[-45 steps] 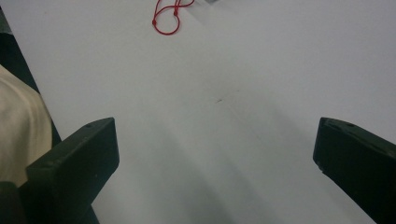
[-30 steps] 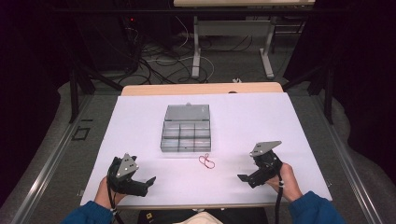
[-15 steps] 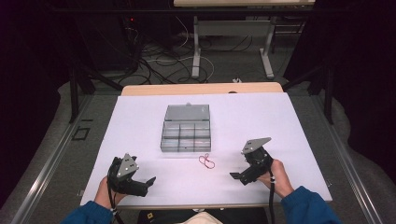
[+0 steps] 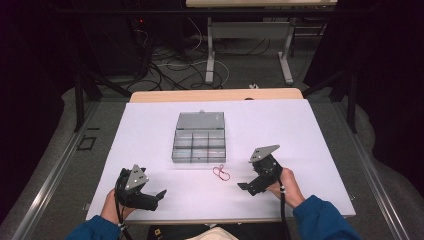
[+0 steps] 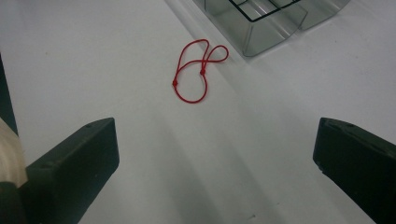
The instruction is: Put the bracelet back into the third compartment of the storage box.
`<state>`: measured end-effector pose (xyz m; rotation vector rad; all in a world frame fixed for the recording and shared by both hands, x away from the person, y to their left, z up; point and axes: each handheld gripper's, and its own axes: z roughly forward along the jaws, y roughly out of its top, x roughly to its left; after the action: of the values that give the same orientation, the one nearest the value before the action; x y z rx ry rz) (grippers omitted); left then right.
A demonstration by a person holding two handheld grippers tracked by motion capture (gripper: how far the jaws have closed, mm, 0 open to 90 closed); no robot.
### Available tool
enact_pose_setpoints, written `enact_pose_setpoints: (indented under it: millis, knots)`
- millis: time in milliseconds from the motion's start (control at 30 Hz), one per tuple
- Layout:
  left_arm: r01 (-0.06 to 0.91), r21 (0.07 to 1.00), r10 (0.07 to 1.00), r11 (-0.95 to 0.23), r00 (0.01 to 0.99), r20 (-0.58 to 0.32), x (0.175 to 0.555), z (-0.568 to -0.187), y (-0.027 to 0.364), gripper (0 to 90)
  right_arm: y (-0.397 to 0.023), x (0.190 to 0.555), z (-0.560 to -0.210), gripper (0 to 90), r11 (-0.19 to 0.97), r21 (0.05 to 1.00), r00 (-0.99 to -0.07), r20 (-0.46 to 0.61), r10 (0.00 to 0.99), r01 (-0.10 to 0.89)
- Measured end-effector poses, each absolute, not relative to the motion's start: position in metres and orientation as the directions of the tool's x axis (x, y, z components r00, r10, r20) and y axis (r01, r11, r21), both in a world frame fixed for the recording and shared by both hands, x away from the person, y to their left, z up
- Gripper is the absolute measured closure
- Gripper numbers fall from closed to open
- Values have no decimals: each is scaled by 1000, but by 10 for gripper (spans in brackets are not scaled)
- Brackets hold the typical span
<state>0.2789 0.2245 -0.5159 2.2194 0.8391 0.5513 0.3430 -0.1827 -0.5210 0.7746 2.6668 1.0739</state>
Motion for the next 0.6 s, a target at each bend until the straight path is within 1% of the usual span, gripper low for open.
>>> enact_pose_setpoints:
  millis: [133, 167, 333, 367, 400, 600]
  knots:
    - [407, 726, 699, -554, 702, 139, 279, -516, 224, 2, -174, 345, -523, 0, 602, 689, -852, 44, 522, 404]
    - [415, 726, 700, -548, 703, 127, 279, -517, 223, 2, -172, 347, -523, 0, 609, 683, -856, 45, 516, 403]
    - [404, 727, 696, -555, 704, 140, 281, -518, 223, 2, -163, 350, -526, 0, 606, 677, -850, 57, 523, 418]
    - [404, 726, 695, -556, 705, 141, 281, -517, 223, 2, -158, 353, -529, 0, 607, 685, -857, 49, 513, 403]
    - [415, 726, 699, -548, 705, 125, 280, -517, 223, 2, -158, 353, -529, 0, 607, 685, -857, 49, 513, 403]
    - [416, 726, 698, -548, 706, 123, 280, -517, 223, 2, -142, 355, -534, 5, 634, 657, -864, 53, 502, 408]
